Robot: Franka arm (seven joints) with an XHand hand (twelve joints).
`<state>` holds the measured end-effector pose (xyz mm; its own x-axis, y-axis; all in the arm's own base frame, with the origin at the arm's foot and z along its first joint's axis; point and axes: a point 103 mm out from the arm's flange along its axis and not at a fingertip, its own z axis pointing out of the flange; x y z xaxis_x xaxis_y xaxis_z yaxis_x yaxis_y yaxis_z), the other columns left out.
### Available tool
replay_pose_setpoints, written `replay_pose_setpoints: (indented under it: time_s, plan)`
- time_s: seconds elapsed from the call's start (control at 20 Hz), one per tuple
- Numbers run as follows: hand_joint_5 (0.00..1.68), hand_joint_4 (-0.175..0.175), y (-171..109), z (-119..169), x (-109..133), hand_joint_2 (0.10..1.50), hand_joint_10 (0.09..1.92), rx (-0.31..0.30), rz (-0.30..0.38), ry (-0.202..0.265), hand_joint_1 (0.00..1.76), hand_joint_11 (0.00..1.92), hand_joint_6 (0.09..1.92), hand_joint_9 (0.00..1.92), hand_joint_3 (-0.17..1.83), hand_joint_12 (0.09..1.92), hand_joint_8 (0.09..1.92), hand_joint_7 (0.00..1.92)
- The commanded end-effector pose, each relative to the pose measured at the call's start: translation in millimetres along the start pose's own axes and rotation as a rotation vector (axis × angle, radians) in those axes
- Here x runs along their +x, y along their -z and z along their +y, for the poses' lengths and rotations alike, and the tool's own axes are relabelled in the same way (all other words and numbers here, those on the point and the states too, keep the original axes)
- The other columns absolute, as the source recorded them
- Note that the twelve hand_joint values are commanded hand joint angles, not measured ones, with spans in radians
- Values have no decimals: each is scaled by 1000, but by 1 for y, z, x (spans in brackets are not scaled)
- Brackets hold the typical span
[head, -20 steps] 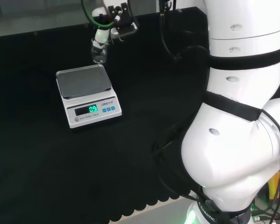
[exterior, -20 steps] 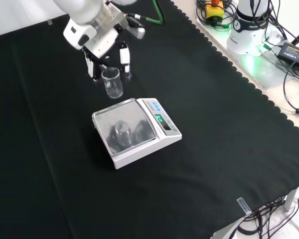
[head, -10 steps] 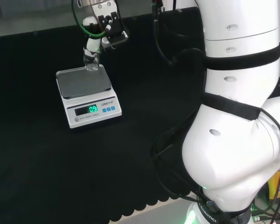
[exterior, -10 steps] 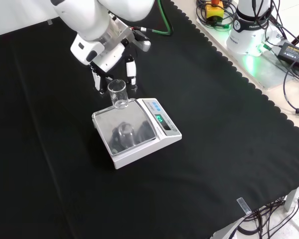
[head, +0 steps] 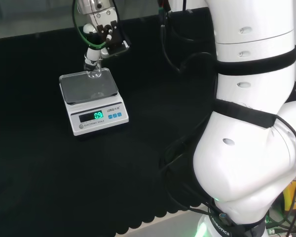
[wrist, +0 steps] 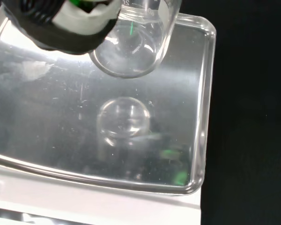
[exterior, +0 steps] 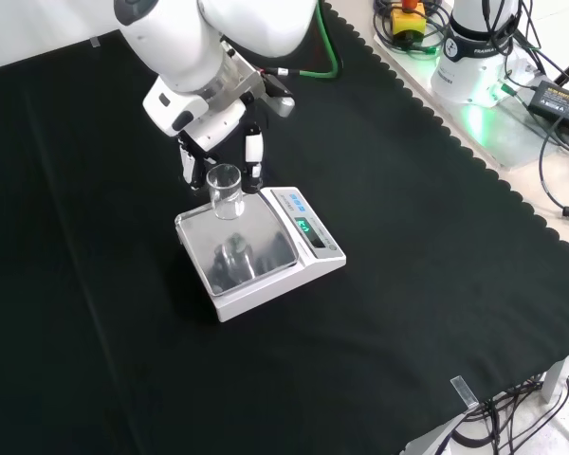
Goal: Put the beaker on the electronic balance.
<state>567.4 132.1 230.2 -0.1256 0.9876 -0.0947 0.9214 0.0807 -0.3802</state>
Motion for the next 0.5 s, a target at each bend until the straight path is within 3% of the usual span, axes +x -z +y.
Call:
replay_pose_setpoints:
  time_s: [0.05, 0.5]
  plan:
    - [1127, -63, -2, 2, 10, 1036, 87, 7, -49, -14, 1143, 1715, 765, 1596, 16, 458, 668, 1190]
    - [1126, -63, -10, 11, 26, 1037, 87, 33, -81, -24, 1143, 1716, 766, 1596, 15, 457, 668, 1187]
